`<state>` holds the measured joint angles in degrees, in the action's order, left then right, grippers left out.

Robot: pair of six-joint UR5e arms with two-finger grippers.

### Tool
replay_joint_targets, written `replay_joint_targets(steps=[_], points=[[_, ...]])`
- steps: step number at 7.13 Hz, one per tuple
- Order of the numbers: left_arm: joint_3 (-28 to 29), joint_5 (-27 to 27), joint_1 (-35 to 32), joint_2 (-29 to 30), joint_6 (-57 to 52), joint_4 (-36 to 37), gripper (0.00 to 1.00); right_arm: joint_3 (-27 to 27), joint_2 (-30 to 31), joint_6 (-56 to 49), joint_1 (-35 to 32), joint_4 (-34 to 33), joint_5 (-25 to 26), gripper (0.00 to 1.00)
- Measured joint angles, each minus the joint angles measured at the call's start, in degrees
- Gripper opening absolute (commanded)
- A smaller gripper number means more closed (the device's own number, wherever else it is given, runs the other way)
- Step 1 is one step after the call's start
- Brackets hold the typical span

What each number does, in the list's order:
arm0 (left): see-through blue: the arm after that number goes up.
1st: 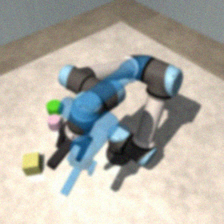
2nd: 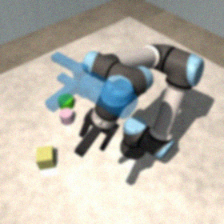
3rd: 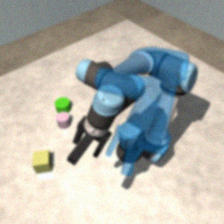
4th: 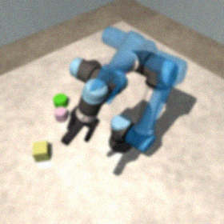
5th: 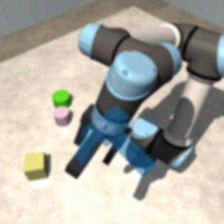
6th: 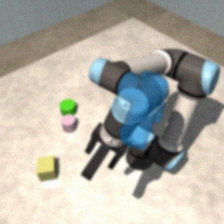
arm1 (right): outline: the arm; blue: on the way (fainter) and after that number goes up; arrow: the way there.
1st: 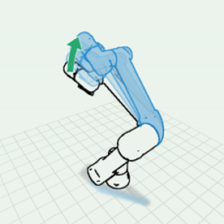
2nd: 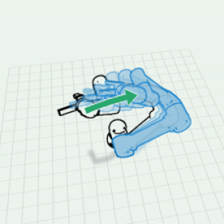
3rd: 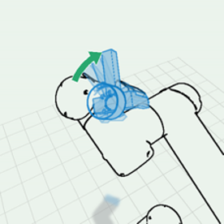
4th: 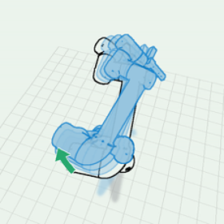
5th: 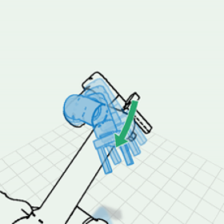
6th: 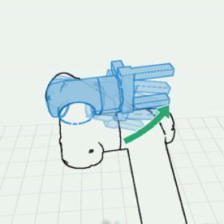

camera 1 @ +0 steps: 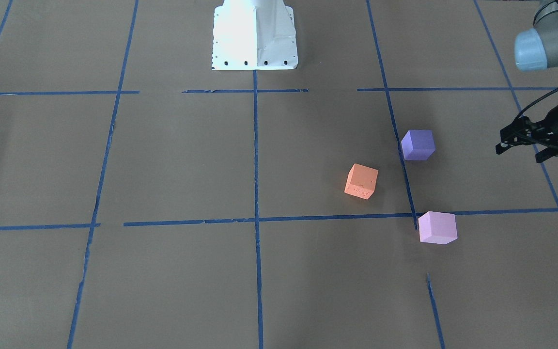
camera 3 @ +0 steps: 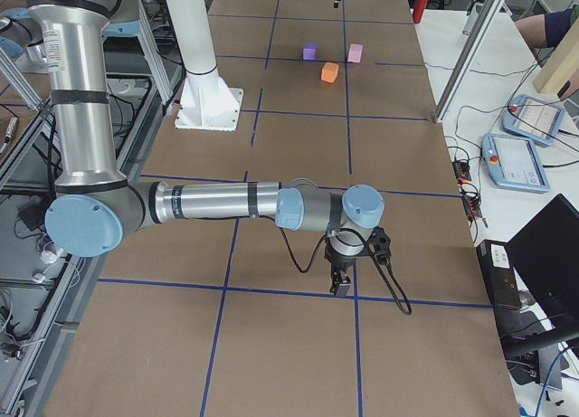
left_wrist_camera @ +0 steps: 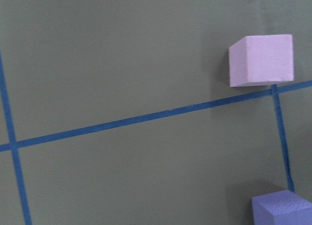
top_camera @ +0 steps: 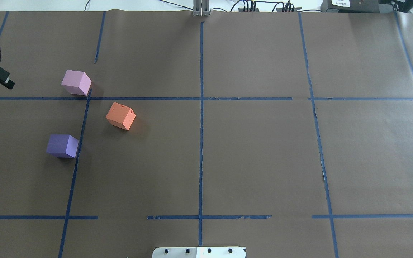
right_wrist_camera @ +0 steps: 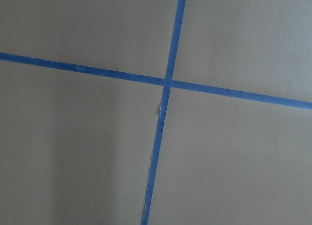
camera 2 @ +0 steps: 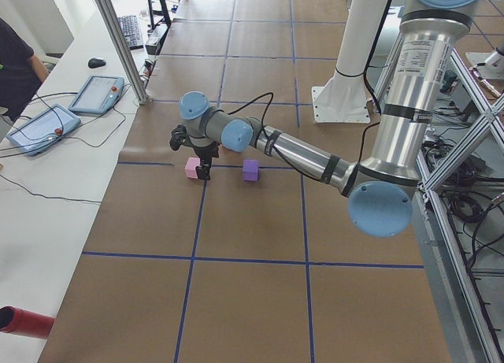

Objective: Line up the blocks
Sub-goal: 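Reach the left gripper down over the orange cube and grasp it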

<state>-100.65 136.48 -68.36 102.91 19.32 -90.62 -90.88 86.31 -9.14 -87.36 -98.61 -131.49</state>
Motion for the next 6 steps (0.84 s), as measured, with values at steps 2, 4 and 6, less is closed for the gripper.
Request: replay_joint_targets(steps=[2, 4, 6], points=[[-0.04, -3.43, 6.1, 5.68, 5.85, -0.1, 1.0, 0.0, 0.0, 0.0, 0.0, 0.0, 0.0, 1.0], [0.9, -7.16, 12.31, 10.25, 11.31, -2.85, 1.0, 0.0, 0.0, 0.0, 0.0, 0.0, 0.0, 1.0], [2.83, -13.07, 19.17, 11.58, 16.72, -8.73, 1.0, 0.0, 0.0, 0.0, 0.0, 0.0, 0.0, 1.0]])
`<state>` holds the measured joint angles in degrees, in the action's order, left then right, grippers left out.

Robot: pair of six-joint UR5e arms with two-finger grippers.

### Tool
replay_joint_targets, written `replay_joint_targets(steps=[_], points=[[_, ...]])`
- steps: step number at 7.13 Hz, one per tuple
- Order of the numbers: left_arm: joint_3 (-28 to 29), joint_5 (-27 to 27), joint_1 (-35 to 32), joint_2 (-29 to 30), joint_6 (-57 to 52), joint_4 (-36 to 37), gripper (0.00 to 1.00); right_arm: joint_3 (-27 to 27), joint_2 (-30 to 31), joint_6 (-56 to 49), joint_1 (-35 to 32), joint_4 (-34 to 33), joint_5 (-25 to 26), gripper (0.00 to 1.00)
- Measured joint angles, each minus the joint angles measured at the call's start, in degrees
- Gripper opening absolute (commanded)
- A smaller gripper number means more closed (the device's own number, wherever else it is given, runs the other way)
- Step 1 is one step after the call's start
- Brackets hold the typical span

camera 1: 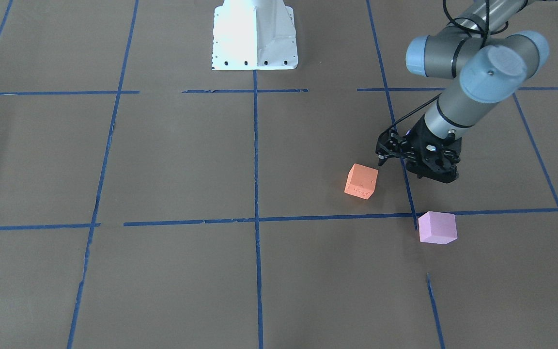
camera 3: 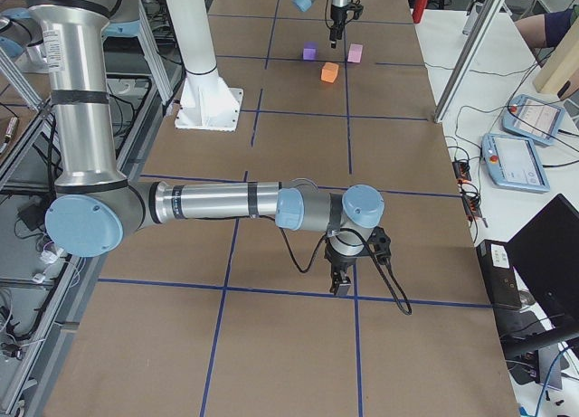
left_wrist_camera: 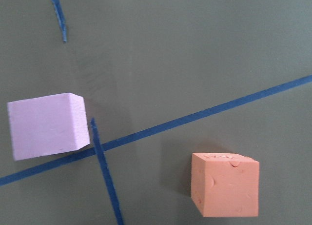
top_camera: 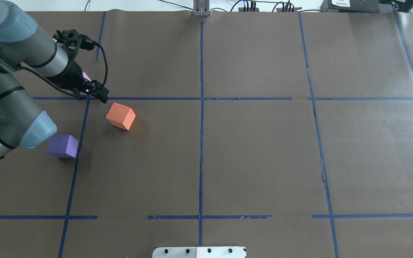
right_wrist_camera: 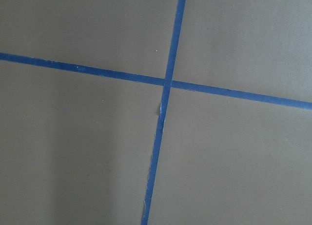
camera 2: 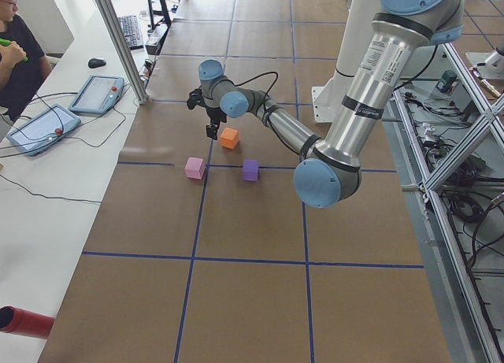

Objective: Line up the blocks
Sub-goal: 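Reach the left gripper down over the orange cube and grasp it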

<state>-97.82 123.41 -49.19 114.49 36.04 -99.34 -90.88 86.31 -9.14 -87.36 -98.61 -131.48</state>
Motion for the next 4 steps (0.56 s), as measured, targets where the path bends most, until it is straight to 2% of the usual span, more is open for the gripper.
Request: replay_joint_targets(steps=[2, 4], points=[[1.24, -3.45, 4.27, 0.6, 2.16, -1.56, 1.0, 0.0, 0.0, 0.0, 0.0, 0.0, 0.0, 1.0], [3.78, -3.81, 5.44, 2.35, 2.13, -1.91, 1.0, 0.0, 0.0, 0.0, 0.0, 0.0, 0.0, 1.0]])
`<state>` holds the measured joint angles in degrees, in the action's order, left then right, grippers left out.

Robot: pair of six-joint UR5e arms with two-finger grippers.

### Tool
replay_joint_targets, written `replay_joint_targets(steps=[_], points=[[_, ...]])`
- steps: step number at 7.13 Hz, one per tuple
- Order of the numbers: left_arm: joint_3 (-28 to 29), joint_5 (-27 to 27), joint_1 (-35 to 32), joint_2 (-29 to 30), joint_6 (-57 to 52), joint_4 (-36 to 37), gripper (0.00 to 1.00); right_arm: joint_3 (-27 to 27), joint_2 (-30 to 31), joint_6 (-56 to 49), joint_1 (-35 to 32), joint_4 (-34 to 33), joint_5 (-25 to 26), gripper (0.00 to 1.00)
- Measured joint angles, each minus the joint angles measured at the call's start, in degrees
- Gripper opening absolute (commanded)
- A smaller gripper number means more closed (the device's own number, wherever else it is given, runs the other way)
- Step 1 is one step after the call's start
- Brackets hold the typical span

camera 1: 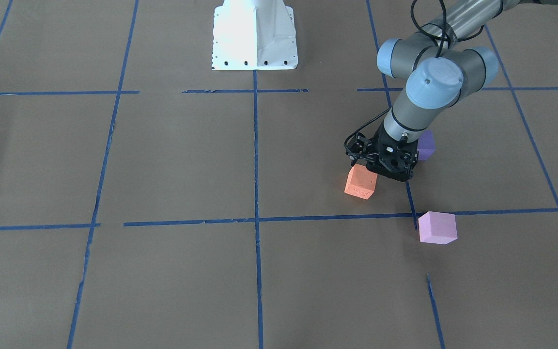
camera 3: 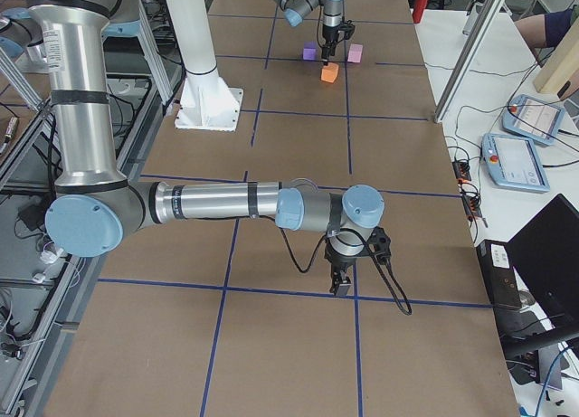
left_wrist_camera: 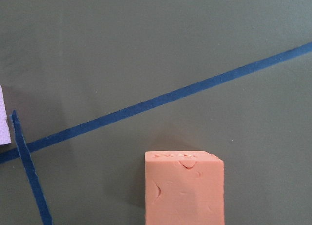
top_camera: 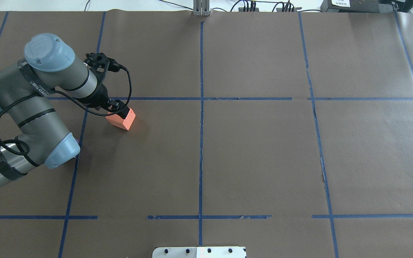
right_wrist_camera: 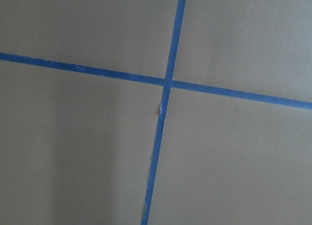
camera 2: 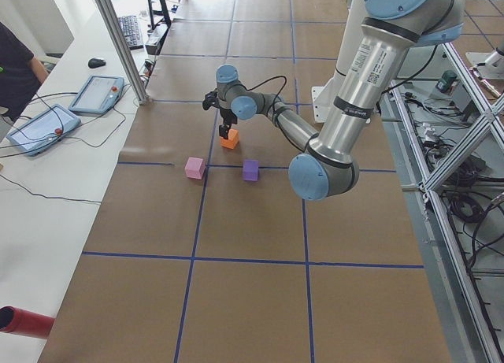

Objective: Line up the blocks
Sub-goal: 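Reach the left gripper down over the orange cube and grasp it, then lift the orange cube with the left gripper toward the pink cube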

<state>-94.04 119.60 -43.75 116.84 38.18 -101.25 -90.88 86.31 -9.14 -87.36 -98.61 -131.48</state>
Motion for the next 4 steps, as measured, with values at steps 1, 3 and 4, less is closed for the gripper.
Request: replay_joint_targets(steps=[1, 3, 4], points=[[1.45, 0.05, 0.42, 0.92, -0.13, 0.02, 1.0, 0.0, 0.0, 0.0, 0.0, 0.0, 0.0, 1.0], [2.31, 0.05, 0.58, 1.27, -0.2, 0.54, 1.0, 0.0, 0.0, 0.0, 0.0, 0.0, 0.0, 1.0], [2.54, 0.15, 0.6, 1.22, -0.19, 0.65, 1.0, 0.0, 0.0, 0.0, 0.0, 0.0, 0.0, 1.0]])
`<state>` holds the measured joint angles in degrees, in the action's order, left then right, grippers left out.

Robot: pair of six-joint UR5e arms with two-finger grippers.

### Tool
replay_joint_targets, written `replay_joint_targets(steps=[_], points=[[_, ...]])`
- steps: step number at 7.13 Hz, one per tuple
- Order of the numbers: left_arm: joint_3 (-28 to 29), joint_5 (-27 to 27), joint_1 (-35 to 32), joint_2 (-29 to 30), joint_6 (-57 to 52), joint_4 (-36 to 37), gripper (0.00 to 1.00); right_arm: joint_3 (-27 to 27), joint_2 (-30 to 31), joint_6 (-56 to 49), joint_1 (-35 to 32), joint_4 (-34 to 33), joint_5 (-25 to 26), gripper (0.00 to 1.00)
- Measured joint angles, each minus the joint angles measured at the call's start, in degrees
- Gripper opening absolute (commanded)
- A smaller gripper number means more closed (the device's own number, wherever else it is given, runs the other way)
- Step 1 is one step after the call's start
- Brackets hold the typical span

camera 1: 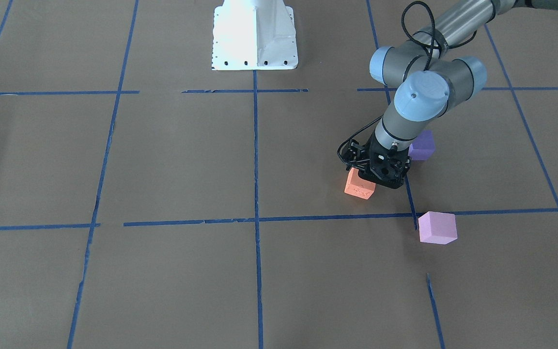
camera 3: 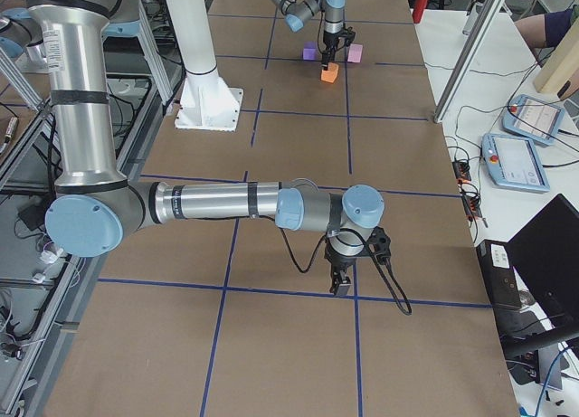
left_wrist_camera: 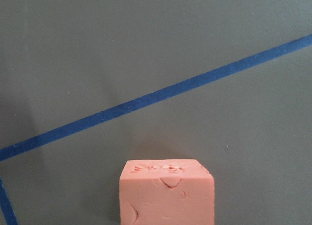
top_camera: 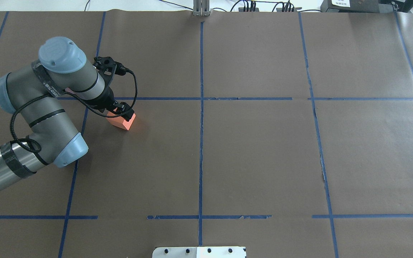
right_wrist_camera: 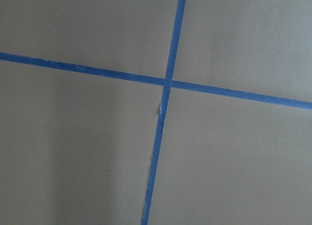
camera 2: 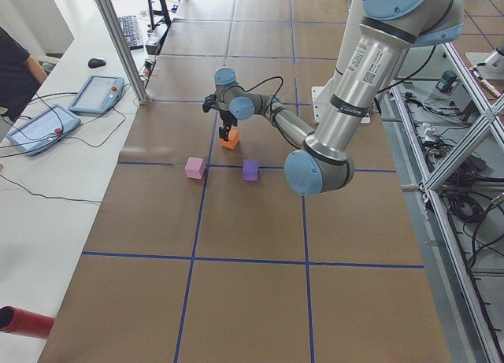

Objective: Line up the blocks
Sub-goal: 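Lift the orange cube with the left gripper toward the pink cube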

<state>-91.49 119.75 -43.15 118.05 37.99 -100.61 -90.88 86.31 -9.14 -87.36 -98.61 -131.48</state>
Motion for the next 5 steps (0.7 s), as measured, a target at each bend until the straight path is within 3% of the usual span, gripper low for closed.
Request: replay_joint_targets(steps=[5], points=[[3.46, 0.65, 0.17, 1.43, 0.05, -0.65, 0.99, 0.0, 0.0, 0.0, 0.0, 0.0, 0.0, 1.0]])
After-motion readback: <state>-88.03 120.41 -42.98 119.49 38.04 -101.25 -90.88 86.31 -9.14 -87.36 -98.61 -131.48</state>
